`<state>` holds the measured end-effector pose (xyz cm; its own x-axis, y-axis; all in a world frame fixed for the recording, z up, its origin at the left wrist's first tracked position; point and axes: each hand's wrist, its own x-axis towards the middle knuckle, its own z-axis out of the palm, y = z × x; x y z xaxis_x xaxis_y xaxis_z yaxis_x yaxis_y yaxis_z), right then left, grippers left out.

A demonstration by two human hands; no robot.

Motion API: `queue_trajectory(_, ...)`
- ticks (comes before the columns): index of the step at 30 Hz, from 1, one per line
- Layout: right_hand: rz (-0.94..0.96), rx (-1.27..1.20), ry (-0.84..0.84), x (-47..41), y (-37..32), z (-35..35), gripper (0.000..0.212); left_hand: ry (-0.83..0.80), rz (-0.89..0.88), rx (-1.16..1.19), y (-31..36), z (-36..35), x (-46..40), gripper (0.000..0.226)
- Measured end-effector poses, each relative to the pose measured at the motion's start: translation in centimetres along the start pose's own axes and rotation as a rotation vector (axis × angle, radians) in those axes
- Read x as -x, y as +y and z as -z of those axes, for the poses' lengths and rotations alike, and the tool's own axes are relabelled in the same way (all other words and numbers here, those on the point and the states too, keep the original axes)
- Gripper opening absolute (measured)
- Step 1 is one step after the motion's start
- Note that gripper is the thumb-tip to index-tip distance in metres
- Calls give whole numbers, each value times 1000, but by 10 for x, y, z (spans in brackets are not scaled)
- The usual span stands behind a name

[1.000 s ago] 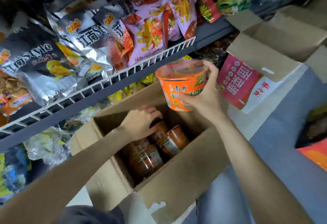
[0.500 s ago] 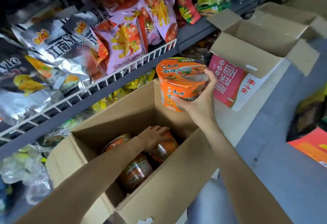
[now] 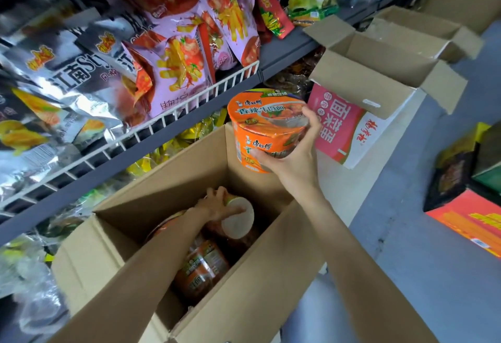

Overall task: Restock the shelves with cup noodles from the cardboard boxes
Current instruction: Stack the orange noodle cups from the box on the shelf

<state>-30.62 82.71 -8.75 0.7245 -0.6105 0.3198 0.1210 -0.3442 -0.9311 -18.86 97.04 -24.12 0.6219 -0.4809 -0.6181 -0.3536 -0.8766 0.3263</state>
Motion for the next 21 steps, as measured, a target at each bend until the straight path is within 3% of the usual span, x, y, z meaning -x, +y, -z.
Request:
queue_trajectory(3,-16,10,12,0,2,1,103,37,68,98,2,-3,-8,80)
queue_trajectory(5,-4,20,9,-1,2,2,103,78,110,171,-3,-3,-12,86)
queue_trajectory(9,30,24,-1,-1,0,1,101,90,138,34,-10,-7,-10,109)
queue_trajectory(17,21,29,11,-2,4,1,101,93,-172,-215,-1,-17,1,110)
queue_trajectory(21,3,39,7,-1,4,3,100,155,-208,-274,12,-7,18,104)
